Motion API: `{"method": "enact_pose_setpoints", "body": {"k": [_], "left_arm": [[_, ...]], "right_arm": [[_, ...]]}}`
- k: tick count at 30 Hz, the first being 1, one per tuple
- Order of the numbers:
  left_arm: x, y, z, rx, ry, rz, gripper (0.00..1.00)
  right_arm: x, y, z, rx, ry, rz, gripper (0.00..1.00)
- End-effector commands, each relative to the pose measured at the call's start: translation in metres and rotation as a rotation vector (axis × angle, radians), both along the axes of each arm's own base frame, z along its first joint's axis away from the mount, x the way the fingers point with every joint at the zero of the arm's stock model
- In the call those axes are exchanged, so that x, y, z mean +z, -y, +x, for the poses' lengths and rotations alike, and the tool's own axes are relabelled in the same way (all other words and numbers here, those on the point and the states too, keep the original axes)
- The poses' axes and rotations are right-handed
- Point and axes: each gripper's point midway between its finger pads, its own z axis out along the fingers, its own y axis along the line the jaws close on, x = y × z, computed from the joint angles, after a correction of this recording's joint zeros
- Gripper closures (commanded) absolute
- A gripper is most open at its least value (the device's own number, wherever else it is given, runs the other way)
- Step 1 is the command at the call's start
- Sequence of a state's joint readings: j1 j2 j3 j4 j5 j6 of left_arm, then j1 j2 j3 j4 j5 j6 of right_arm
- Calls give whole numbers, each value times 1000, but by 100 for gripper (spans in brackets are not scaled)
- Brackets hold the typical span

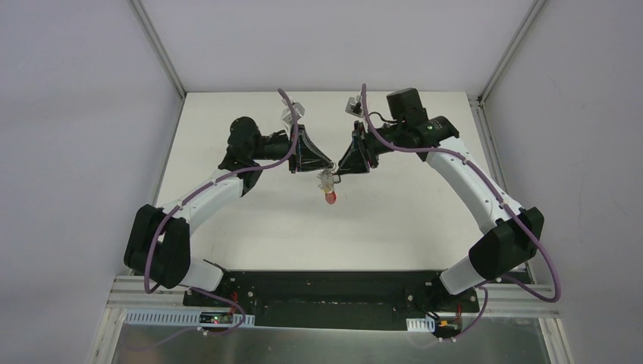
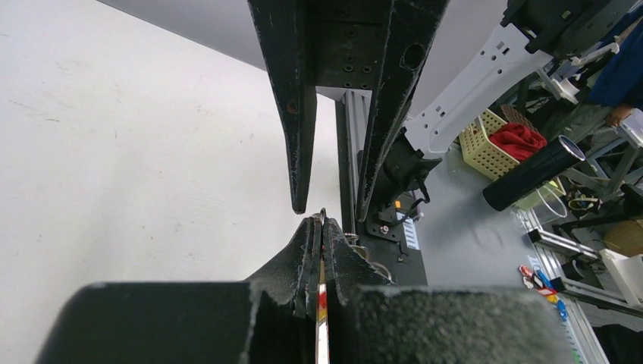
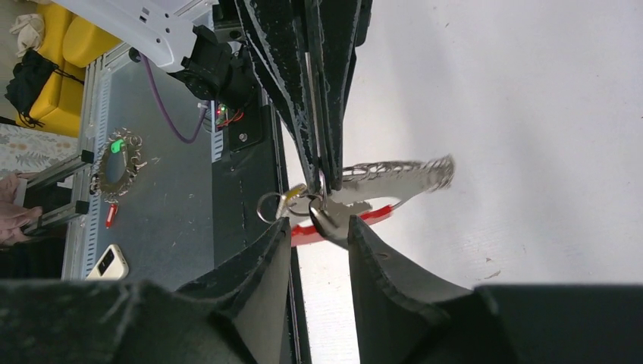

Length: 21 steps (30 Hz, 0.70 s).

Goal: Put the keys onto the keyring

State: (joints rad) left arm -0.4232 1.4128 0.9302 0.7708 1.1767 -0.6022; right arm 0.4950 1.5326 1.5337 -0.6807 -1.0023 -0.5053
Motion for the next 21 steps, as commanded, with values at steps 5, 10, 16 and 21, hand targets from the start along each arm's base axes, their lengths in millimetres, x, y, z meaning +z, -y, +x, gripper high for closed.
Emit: {"method": "enact_pose_setpoints", "body": {"k": [5, 10, 16, 21], "left_arm": [[16, -2, -3, -20, 46, -52, 100], [15, -2, -3, -22, 42, -52, 100], [13, -1, -4, -27, 41, -51, 100], [13, 0, -5, -29, 41, -51, 100]], "right_arm": [[21, -8, -3, 35, 10, 66, 67], [19, -11, -2, 38, -4, 68, 72], [18, -16, -1, 42, -11, 66, 73], [17, -18, -2, 47, -15, 65, 75]]}}
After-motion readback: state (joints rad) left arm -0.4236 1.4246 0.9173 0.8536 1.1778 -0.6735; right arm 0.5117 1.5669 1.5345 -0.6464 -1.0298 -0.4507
